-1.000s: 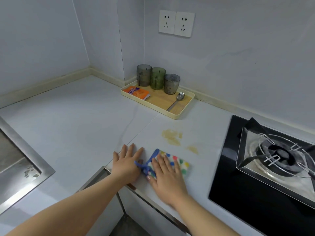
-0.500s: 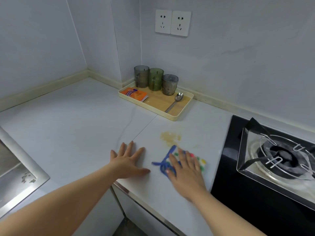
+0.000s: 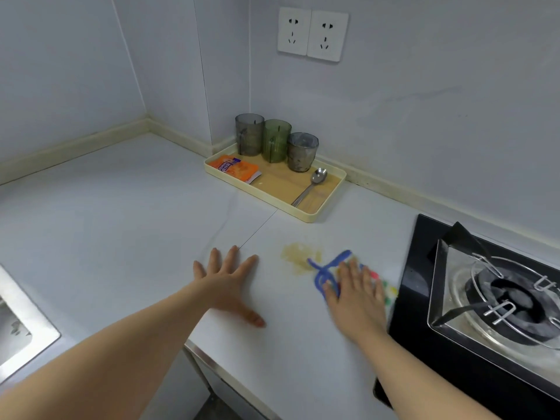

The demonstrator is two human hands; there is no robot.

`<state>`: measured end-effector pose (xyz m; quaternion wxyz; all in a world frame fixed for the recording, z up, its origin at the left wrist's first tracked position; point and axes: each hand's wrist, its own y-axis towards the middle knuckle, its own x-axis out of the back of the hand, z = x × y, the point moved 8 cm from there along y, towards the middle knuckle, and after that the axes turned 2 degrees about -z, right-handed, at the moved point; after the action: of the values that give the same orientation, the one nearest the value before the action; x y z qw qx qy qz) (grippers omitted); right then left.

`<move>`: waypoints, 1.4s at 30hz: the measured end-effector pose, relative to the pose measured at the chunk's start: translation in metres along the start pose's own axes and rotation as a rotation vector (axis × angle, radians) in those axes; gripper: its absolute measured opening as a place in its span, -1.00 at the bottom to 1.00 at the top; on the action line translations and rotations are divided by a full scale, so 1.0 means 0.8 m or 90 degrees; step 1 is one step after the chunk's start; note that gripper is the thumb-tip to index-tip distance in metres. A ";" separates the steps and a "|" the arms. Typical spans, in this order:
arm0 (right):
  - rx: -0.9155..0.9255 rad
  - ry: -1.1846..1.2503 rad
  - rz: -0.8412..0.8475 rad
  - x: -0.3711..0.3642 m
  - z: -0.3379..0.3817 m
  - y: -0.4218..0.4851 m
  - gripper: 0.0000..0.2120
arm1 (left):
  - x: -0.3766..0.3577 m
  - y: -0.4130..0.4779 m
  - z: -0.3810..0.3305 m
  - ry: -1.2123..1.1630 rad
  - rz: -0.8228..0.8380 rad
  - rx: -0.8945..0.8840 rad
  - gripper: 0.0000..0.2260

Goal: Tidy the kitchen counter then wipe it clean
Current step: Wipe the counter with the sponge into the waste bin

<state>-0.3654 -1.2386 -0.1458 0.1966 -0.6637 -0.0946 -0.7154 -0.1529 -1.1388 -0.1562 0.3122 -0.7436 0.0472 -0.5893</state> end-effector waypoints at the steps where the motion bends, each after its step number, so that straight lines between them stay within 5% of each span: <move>1: -0.065 0.017 -0.001 0.005 -0.011 0.005 -0.41 | -0.002 -0.001 0.000 -0.008 -0.005 -0.007 0.19; 4: -0.054 0.019 -0.022 0.003 0.028 0.009 -0.36 | -0.002 0.000 0.003 -0.012 -0.009 -0.009 0.19; 9: 0.257 -0.006 -0.082 0.002 0.096 -0.001 -0.14 | -0.003 0.005 0.001 0.008 0.011 -0.010 0.19; 13: -0.010 0.035 -0.040 0.010 0.022 0.065 -0.35 | -0.004 0.003 0.001 -0.011 0.016 -0.013 0.19; 15: -0.030 0.030 -0.037 0.008 0.042 0.069 -0.42 | -0.003 0.003 0.002 -0.009 0.015 -0.008 0.19; 18: 0.252 0.027 -0.021 -0.009 0.135 0.026 -0.18 | -0.004 0.005 0.001 -0.004 0.017 -0.015 0.18; 20: 0.377 0.006 -0.045 -0.005 0.155 0.008 -0.26 | -0.003 0.006 0.002 -0.003 0.020 -0.016 0.18; 23: 0.282 0.029 -0.046 0.007 0.117 0.055 -0.51 | -0.003 0.004 0.002 -0.006 0.009 -0.019 0.19; 25: 0.089 0.066 -0.044 0.014 0.082 0.084 -0.51 | -0.004 0.004 0.003 -0.011 0.003 -0.017 0.23; 27: 0.013 0.086 -0.063 0.012 0.092 0.086 -0.50 | -0.005 0.004 0.006 -0.011 0.007 0.003 0.27; 32: 0.304 0.026 -0.023 -0.002 0.155 0.055 -0.43 | -0.004 0.008 0.004 -0.010 0.036 0.015 0.27; 38: 0.065 0.044 -0.034 0.006 0.108 0.123 -0.50 | -0.005 0.006 0.005 -0.022 0.049 0.019 0.28; 42: 0.278 0.029 -0.020 -0.005 0.150 0.067 -0.42 | -0.007 0.007 0.004 -0.016 0.055 0.013 0.27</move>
<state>-0.2338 -1.2391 -0.1443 0.3263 -0.5875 -0.2534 -0.6958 -0.1500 -1.1396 -0.1641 0.3459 -0.7450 0.0694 -0.5661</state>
